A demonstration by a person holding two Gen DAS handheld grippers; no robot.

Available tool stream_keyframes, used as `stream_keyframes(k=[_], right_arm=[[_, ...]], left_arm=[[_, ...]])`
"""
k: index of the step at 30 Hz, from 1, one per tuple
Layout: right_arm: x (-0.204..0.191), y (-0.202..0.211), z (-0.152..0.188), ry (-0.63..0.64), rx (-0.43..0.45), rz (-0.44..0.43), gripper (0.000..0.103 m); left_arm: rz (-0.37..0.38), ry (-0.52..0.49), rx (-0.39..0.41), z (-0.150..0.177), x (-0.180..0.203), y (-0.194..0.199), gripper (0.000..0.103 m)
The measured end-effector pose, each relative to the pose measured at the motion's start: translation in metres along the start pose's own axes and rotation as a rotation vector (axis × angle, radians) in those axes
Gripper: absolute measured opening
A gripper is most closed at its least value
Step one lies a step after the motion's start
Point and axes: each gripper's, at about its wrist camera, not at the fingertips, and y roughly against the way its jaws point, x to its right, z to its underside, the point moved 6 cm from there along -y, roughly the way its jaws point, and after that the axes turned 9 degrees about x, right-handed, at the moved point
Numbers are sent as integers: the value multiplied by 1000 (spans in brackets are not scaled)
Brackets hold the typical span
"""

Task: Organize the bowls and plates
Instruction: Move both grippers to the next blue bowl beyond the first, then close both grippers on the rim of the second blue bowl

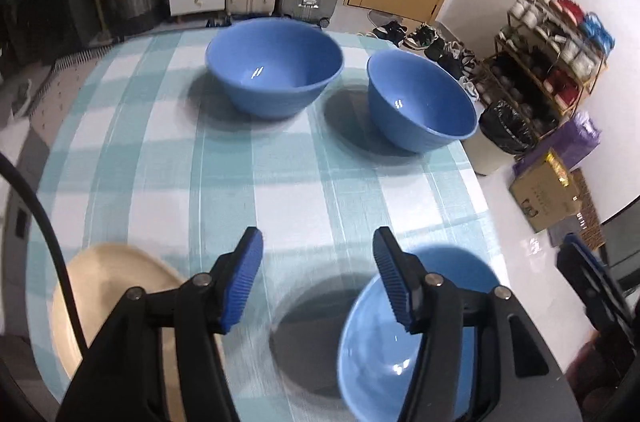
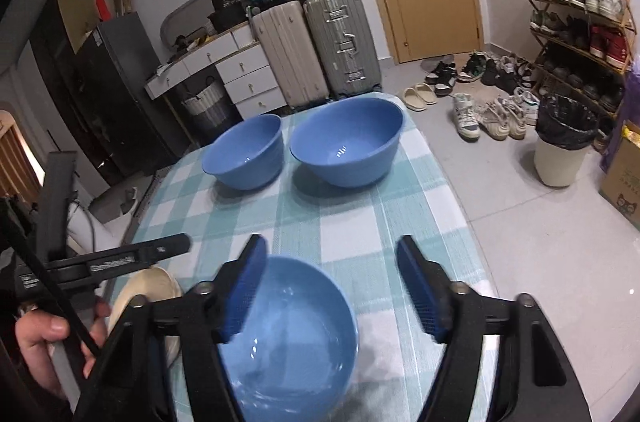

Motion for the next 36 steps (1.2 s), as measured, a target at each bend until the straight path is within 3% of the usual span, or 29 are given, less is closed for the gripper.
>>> stream_keyframes(k=[2,5,8,12,15,20,28,36], right_arm=[[0,-3,-13,12,16,-5,82],[2,-9,-34,40,42,13,90],[10,-26,-52,45,8,23,94],[31,-53,-73,-9,-30,39,94],[44,-76,-84,-45,-84,23,94],[63,-116,-102,-88,-126,-9,94],[101,-192,-104,-215,-242,15,93],[118,-236,-92,-274,-323,4,79]], left_arm=[[-27,-37,34,-13,8,-3,84],[-69,-77,135,-37,19,-3,93],[-63,-111,160,-59,33,-10,97],[-43,-155,143,-85,48,-36,97],[-22,-169,77,-97,55,-67,97],[-11,-94,-15,-109,55,-110,97],[14,-48,-104,-108,67,-154,97],[87,-22,-179,-107,84,-177,97]])
